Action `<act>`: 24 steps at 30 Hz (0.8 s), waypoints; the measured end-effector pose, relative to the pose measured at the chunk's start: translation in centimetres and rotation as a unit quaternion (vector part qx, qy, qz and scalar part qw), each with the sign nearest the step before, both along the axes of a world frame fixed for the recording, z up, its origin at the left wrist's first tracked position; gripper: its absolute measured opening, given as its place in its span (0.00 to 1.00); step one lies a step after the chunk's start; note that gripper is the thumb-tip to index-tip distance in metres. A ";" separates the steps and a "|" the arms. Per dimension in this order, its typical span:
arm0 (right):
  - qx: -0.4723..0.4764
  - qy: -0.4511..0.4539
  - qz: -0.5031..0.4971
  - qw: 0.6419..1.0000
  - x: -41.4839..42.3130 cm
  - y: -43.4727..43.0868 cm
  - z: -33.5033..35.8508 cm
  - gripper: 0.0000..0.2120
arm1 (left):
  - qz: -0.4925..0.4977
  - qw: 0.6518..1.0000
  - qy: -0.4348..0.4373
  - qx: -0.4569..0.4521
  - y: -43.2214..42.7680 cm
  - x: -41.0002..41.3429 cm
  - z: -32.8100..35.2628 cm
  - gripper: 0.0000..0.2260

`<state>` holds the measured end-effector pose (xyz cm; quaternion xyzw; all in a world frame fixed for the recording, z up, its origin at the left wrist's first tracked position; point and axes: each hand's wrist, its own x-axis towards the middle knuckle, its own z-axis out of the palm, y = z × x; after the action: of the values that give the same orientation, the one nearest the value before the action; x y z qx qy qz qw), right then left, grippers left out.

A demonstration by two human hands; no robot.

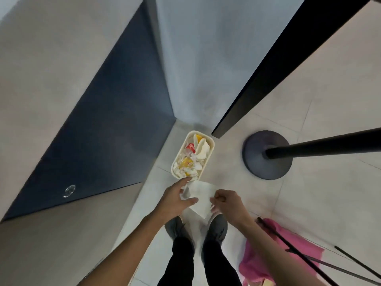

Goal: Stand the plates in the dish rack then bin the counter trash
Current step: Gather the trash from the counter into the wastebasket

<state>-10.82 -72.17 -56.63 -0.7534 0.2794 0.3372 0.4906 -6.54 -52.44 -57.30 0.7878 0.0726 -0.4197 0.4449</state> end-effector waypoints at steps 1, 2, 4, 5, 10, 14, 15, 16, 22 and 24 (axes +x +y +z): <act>0.003 0.002 0.002 1.000 0.3 0.1 -1.8 0.13 | 0.003 1.000 0.005 0.000 -0.3 0.7 -1.7 0.28; 0.003 0.003 0.009 1.000 0.8 0.2 -3.6 0.12 | 0.005 1.000 -0.001 0.005 -0.5 1.3 -3.5 0.27; 0.007 0.001 0.011 1.000 1.7 0.3 -6.7 0.10 | 0.013 0.999 -0.024 0.023 -0.7 2.5 -7.0 0.25; 0.010 -0.002 0.004 1.000 2.3 0.3 -8.1 0.08 | 0.016 0.999 -0.037 0.033 -0.8 3.1 -8.6 0.24; -0.015 0.009 -0.006 1.000 3.4 -0.4 -14.6 0.08 | -0.002 0.988 -0.111 0.105 -1.7 6.3 -16.0 0.22; -0.102 -0.084 0.125 0.983 3.2 -0.7 -17.5 0.16 | -0.029 0.974 -0.167 0.152 -2.6 7.7 -20.7 0.22; -0.119 -0.113 0.177 0.971 2.9 -0.6 -18.1 0.19 | -0.034 0.972 -0.173 0.153 -2.9 7.7 -21.4 0.22; -0.132 -0.137 0.229 0.955 2.8 -0.4 -18.6 0.22 | -0.041 0.971 -0.181 0.153 -3.2 7.7 -22.1 0.23; -0.135 -0.163 0.377 0.902 2.8 1.6 -21.4 0.36 | -0.063 0.957 -0.248 0.136 -3.3 6.2 -22.6 0.30; -0.145 -0.142 0.407 0.891 3.1 2.3 -22.2 0.36 | -0.077 0.947 -0.277 0.141 -2.3 5.9 -22.5 0.31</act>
<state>-7.68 -69.90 -78.83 -0.9038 -0.0785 0.3525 0.2297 -0.61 -54.78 -79.84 0.9307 -0.0560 -0.2034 0.2987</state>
